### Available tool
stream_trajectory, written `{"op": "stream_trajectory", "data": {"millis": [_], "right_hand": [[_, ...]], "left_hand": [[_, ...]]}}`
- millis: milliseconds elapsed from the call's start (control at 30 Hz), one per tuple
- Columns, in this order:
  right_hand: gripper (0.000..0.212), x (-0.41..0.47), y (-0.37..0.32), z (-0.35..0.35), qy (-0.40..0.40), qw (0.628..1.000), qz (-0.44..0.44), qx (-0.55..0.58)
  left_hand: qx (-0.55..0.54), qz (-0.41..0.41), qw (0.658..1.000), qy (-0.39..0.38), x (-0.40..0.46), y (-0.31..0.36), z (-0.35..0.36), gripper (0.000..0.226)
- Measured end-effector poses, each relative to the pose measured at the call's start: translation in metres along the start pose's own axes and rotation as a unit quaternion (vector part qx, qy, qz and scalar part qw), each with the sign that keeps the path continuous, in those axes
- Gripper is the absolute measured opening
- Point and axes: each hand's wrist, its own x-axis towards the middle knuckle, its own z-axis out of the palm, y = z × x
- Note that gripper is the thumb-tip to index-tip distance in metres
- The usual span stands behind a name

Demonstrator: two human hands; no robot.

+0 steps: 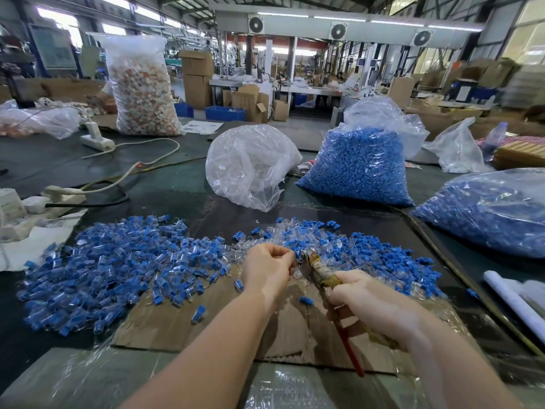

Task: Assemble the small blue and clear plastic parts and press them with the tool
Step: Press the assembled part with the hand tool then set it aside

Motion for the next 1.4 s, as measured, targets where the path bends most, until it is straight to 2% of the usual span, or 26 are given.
{"op": "stream_trajectory", "data": {"millis": [67, 200, 333, 400, 433, 533, 600, 900, 1100, 1400], "right_hand": [[0.004, 0.0, -0.001, 0.0, -0.001, 1.0, 0.002, 0.003], [0.005, -0.001, -0.002, -0.002, -0.002, 1.0, 0.002, -0.003], [0.003, -0.001, -0.001, -0.002, -0.009, 1.0, 0.0, 0.001], [0.002, -0.002, -0.002, -0.001, -0.006, 1.0, -0.005, 0.004], [0.002, -0.002, -0.003, 0.0, -0.006, 1.0, -0.007, 0.005], [0.002, -0.004, -0.005, 0.0, -0.009, 1.0, -0.006, -0.009], [0.003, -0.006, -0.006, 0.0, -0.009, 1.0, -0.01, -0.016], [0.004, -0.009, -0.008, -0.001, -0.027, 0.999, -0.008, -0.023], [0.006, -0.01, -0.009, 0.0, -0.027, 0.999, -0.007, -0.039], [0.019, -0.006, -0.005, 0.007, 0.011, 0.994, -0.039, -0.104]], "left_hand": [[-0.003, -0.011, 1.0, -0.005, 0.001, 0.001, 0.0, 0.01], [-0.123, -0.095, 0.987, -0.042, 0.002, 0.003, -0.003, 0.007], [0.004, 0.003, 1.0, 0.002, 0.002, 0.0, 0.0, 0.006], [0.037, 0.025, 0.999, 0.006, 0.004, -0.001, 0.001, 0.005], [0.031, 0.016, 0.999, -0.005, 0.005, -0.001, 0.0, 0.006], [-0.074, -0.051, 0.995, -0.033, 0.007, -0.002, -0.002, 0.007], [-0.098, -0.062, 0.993, -0.031, 0.008, -0.005, -0.002, 0.007], [-0.089, -0.058, 0.993, -0.052, 0.012, -0.016, -0.002, 0.009], [-0.107, -0.064, 0.992, -0.035, 0.013, -0.018, -0.002, 0.006], [-0.103, -0.063, 0.992, -0.041, 0.012, -0.016, -0.002, 0.006]]}}
